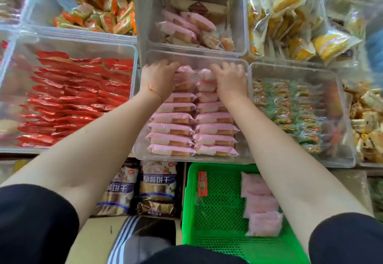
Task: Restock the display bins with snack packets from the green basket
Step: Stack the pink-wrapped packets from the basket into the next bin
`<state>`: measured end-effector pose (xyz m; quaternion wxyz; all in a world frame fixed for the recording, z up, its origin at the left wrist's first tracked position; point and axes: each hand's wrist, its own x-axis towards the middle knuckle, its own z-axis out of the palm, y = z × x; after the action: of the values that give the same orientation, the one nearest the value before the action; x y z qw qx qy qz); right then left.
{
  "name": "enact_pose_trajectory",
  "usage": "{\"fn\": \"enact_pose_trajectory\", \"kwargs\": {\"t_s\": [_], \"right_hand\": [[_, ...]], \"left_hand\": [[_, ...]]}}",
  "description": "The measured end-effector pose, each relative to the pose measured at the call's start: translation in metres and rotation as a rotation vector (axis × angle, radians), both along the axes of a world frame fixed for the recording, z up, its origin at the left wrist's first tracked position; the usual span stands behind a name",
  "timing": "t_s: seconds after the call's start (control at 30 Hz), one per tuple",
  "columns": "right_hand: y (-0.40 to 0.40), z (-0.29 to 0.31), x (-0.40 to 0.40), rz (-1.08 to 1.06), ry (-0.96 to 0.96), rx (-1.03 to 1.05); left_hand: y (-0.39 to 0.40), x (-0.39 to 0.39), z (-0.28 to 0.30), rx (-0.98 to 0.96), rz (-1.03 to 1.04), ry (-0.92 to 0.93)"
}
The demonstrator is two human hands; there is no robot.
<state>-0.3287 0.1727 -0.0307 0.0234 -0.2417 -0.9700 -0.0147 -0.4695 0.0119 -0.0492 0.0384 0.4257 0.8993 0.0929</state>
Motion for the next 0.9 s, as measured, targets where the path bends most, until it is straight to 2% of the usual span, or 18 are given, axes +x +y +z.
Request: {"fn": "enact_pose_trajectory", "kwargs": {"t_s": [0.1,0.3,0.4,0.47,0.57,0.63,0.8,0.9], "right_hand": [[0.000,-0.017,-0.008,-0.028,0.104,0.011],[-0.001,-0.032,-0.014,0.018,0.074,0.038],[-0.001,-0.032,-0.013,0.038,-0.002,-0.020],[0.002,-0.030,-0.012,0.030,-0.030,-0.070],[0.009,-0.022,-0.007,0.050,-0.031,-0.147],[0.012,-0.012,-0.004,0.074,-0.044,-0.193],[0.019,0.003,-0.015,0.106,-0.102,-0.188],[0.003,-0.011,-0.016,0.094,-0.059,0.046]], "left_hand": [[0.008,-0.007,-0.014,-0.036,0.001,-0.064],[0.020,-0.012,-0.034,-0.103,-0.018,-0.098],[0.022,-0.011,-0.030,-0.175,-0.050,-0.156],[0.017,-0.004,-0.025,-0.116,-0.041,-0.163],[0.006,0.023,-0.021,0.100,-0.056,-0.016],[-0.003,0.045,-0.019,0.118,-0.113,0.058],[-0.027,0.075,-0.032,-0.140,-0.081,-0.157],[-0.033,0.077,-0.039,-0.182,-0.094,-0.189]]}}
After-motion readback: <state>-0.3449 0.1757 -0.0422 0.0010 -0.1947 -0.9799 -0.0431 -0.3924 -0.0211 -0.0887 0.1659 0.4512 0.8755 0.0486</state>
